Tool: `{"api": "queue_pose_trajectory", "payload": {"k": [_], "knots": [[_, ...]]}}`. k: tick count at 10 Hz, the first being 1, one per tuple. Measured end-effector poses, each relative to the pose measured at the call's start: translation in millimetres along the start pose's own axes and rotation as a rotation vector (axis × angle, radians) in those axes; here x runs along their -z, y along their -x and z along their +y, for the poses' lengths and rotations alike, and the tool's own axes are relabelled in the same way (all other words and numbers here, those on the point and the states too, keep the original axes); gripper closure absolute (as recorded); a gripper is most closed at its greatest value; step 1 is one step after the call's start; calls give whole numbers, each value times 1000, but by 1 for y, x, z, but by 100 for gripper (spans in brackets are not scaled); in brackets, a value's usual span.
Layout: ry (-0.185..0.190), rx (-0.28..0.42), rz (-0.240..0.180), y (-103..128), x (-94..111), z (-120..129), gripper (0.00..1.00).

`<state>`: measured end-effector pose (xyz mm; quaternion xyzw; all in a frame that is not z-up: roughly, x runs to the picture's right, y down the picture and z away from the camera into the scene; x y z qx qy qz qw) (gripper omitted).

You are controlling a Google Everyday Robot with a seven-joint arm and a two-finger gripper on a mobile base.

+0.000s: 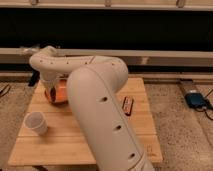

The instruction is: Place the pepper in the ceramic bowl

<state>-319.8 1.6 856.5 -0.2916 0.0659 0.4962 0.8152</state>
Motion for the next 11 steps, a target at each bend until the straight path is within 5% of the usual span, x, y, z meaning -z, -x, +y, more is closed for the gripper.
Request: {"api": "queue_pose_trajectory", "payload": {"k": [4, 6, 11], "knots": [[-55, -17, -8, 47, -20, -26, 28], [-72, -31, -6, 57, -26, -45, 26], [-45, -46, -5, 56, -26, -68, 26]]}}
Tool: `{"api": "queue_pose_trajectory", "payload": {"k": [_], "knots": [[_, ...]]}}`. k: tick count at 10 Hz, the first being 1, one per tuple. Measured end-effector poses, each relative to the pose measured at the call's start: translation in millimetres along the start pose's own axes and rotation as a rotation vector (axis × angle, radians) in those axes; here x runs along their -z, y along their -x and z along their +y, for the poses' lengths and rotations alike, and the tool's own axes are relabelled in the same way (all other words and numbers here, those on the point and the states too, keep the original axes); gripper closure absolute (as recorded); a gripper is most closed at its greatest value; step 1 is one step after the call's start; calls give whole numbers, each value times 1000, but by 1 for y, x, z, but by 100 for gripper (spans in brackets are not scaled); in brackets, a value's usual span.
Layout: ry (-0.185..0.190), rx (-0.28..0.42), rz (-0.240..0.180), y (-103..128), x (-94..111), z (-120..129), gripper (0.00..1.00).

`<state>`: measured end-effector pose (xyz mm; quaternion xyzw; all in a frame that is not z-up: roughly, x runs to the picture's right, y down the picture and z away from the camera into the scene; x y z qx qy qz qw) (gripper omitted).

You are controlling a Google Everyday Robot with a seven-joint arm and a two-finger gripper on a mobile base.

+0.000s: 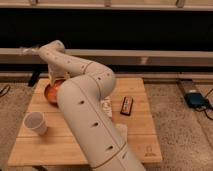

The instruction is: Place the pepper in the ceramic bowl

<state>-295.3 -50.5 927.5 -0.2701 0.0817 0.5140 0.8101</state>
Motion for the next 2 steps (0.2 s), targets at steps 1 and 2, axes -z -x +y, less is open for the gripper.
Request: {"api": "queue_pose_trajectory", "payload": {"k": [1, 2], "knots": [[5, 2, 3, 0, -1, 4, 26], [2, 0, 1, 0, 0, 1, 26]]}}
